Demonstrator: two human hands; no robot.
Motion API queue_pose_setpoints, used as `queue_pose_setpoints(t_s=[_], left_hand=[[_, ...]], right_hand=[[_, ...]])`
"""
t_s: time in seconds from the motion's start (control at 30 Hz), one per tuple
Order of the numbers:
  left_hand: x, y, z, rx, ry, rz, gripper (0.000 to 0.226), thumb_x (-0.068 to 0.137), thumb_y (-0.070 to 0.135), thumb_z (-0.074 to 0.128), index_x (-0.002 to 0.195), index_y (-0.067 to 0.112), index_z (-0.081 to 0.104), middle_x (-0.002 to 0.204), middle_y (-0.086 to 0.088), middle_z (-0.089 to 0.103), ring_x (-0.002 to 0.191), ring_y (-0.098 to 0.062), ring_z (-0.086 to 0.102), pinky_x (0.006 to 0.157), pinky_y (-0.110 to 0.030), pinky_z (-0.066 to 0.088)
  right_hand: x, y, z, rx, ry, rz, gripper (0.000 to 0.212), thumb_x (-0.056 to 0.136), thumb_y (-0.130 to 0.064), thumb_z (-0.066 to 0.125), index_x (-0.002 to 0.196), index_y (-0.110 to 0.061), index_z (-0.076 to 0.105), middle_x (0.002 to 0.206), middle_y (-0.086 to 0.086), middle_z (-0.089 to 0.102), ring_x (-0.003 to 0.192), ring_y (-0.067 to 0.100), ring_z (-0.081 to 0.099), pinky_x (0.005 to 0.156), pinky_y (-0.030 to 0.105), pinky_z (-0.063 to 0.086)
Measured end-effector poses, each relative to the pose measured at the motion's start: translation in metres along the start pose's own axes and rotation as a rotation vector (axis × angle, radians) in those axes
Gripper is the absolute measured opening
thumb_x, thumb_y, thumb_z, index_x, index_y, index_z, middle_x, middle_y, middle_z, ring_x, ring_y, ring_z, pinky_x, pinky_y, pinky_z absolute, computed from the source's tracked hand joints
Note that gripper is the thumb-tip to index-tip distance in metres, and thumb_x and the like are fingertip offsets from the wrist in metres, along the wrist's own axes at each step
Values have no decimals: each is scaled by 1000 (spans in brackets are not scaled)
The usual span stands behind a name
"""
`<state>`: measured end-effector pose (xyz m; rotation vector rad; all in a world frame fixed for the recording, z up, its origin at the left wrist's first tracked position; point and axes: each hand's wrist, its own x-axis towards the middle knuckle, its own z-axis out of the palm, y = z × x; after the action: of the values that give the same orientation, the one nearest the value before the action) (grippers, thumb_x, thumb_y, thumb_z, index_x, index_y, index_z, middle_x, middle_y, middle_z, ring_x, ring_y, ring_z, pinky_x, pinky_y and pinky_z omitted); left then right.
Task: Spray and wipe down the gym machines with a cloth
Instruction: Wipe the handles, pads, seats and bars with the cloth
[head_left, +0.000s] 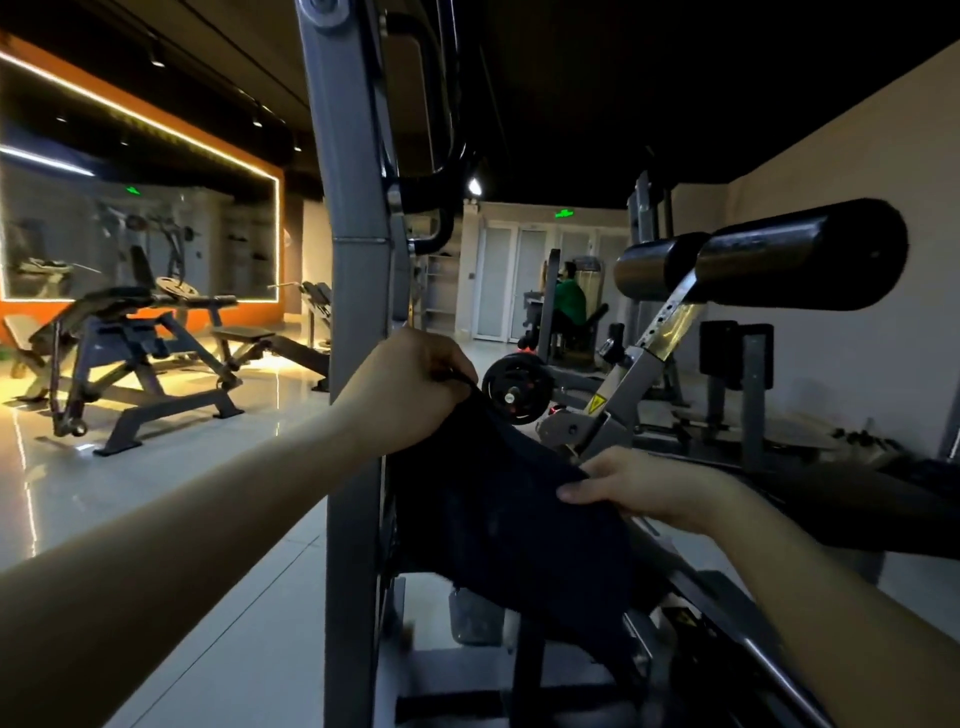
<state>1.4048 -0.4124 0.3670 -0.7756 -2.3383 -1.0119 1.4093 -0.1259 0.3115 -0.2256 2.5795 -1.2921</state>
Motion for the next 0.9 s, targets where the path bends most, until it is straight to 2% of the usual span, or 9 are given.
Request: queue_pose_setpoints(t_s=[0.1, 0.2, 0.33, 0.43, 0.53, 0.6, 0.67, 0.8, 0.9], left_hand=[[21, -13, 13, -7, -21, 22, 23, 94, 14, 65, 89, 34, 72, 93, 18, 71, 85, 0, 67, 76, -20, 52], [47, -7, 16, 35, -61, 50, 20, 93, 14, 64, 92, 31, 74, 96, 17, 73, 92, -1, 67, 86, -28, 55], [79, 24, 10, 78, -141, 19, 22, 93, 14, 65, 89, 35, 71, 92, 20, 71, 90, -3, 66, 84, -32, 56], [103, 57, -5, 81, -237, -9, 25, 94, 11, 65, 87, 35, 68, 89, 19, 68, 87, -5, 66, 80, -34, 55], [134, 95, -26, 63, -293, -81, 29, 91, 8, 67, 81, 36, 67, 84, 22, 66, 83, 4, 63, 76, -21, 48], [157, 125, -45, 14, -276, -142, 34, 86, 7, 70, 76, 39, 68, 82, 19, 69, 82, -1, 66, 76, -24, 51], [177, 152, -64, -41, -294, -203, 30, 84, 8, 71, 76, 36, 71, 81, 14, 73, 80, -6, 69, 75, -26, 54], [208, 206, -101, -27, -366, -372, 17, 86, 10, 71, 77, 22, 78, 73, 7, 75, 63, -3, 67, 61, -24, 53], [224, 239, -130, -76, -278, -471, 14, 88, 11, 70, 79, 19, 78, 77, 0, 75, 67, -12, 69, 58, -27, 53]], right_hand=[[16, -17, -29, -113, 89, -14, 24, 94, -28, 74, 109, -9, 77, 107, 4, 79, 101, 18, 75, 97, 36, 57], [22, -39, -61, -171, 91, 8, 17, 96, -26, 72, 104, -13, 78, 101, 1, 79, 95, 14, 76, 80, 23, 56], [10, -78, -97, -254, 68, 62, 17, 96, -33, 71, 97, -18, 78, 88, 0, 74, 83, 18, 72, 67, 26, 52], [-10, -112, -122, -253, 56, 104, 22, 96, -34, 70, 96, -13, 77, 92, 5, 69, 75, 15, 64, 56, 19, 42], [-27, -141, -153, -120, 30, 140, 21, 90, -29, 77, 97, -9, 78, 96, 11, 76, 89, 25, 74, 71, 28, 55], [-42, -161, -175, -7, -18, 158, 24, 88, -24, 80, 103, -6, 76, 101, 14, 77, 97, 28, 76, 91, 40, 60], [-61, -184, -199, 107, -74, 174, 28, 90, -19, 77, 113, -3, 74, 111, 16, 76, 104, 28, 74, 100, 48, 56], [-91, -238, -240, 269, -79, 183, 16, 96, -10, 67, 111, -8, 72, 112, 14, 76, 101, 24, 75, 92, 39, 59], [-105, -278, -263, 302, -72, 186, 16, 95, -9, 69, 111, -9, 71, 111, 15, 76, 103, 30, 74, 95, 44, 57]])
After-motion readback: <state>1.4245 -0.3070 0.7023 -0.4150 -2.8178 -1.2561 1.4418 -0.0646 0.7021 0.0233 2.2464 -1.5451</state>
